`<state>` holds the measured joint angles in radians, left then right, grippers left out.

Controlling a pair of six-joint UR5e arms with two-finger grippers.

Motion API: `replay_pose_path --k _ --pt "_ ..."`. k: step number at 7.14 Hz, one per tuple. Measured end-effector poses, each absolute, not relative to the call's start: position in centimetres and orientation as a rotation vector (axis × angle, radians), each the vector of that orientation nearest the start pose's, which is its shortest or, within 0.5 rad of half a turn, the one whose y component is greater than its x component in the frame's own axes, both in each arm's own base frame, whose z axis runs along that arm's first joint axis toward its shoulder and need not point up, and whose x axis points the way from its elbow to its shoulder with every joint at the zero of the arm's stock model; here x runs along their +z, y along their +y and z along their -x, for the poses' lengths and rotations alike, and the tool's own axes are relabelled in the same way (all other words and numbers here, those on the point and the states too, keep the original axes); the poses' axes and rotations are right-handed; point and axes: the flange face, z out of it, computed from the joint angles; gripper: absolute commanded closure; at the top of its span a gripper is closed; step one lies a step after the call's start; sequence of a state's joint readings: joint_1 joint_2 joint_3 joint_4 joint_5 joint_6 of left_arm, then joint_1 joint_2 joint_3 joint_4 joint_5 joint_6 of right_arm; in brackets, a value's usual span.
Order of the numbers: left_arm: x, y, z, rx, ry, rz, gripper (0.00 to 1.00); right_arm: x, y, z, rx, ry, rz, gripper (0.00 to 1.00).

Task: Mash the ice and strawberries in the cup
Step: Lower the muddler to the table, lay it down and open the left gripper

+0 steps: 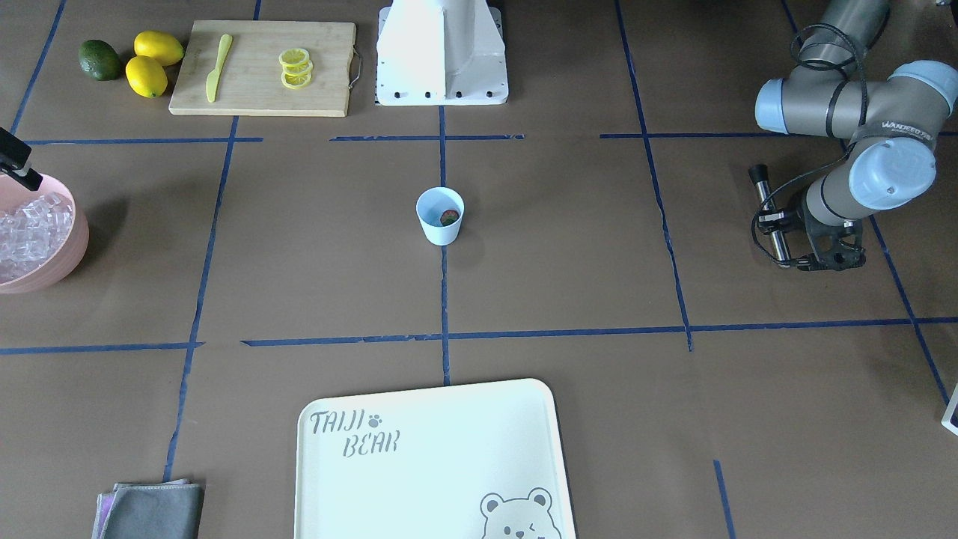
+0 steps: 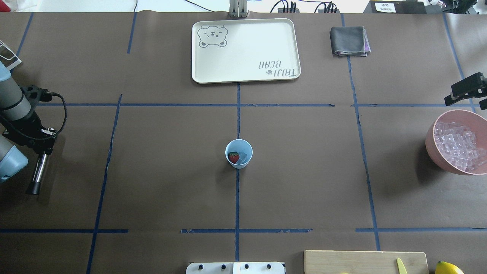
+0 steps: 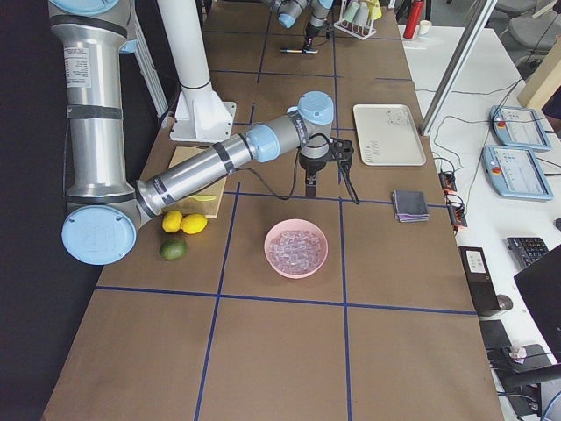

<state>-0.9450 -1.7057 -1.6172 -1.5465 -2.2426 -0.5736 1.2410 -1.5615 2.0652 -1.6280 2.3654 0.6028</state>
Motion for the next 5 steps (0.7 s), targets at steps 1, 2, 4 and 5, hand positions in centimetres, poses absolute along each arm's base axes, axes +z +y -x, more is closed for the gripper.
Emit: replay_pose_path --k 1,2,4,5 --pt "57.45 -49.04 -26.65 0.098 0.638 0.255 0.92 41.79 -46.24 9.25 0.077 -0.887 -0.027 0.01" --pt "57.35 -49.1 -26.69 0.083 0.637 0.259 0.91 41.81 -46.24 9.25 0.078 -0.887 -0.026 0.01" --pt "57.21 -49.2 -26.75 0.057 0.635 0.264 0.3 41.83 -46.25 9.26 0.078 -0.886 -0.025 0.0" --pt "57.2 -49.22 -26.79 0.059 0.634 0.26 0.0 41.8 -46.27 9.26 0.078 -0.886 -0.026 0.0"
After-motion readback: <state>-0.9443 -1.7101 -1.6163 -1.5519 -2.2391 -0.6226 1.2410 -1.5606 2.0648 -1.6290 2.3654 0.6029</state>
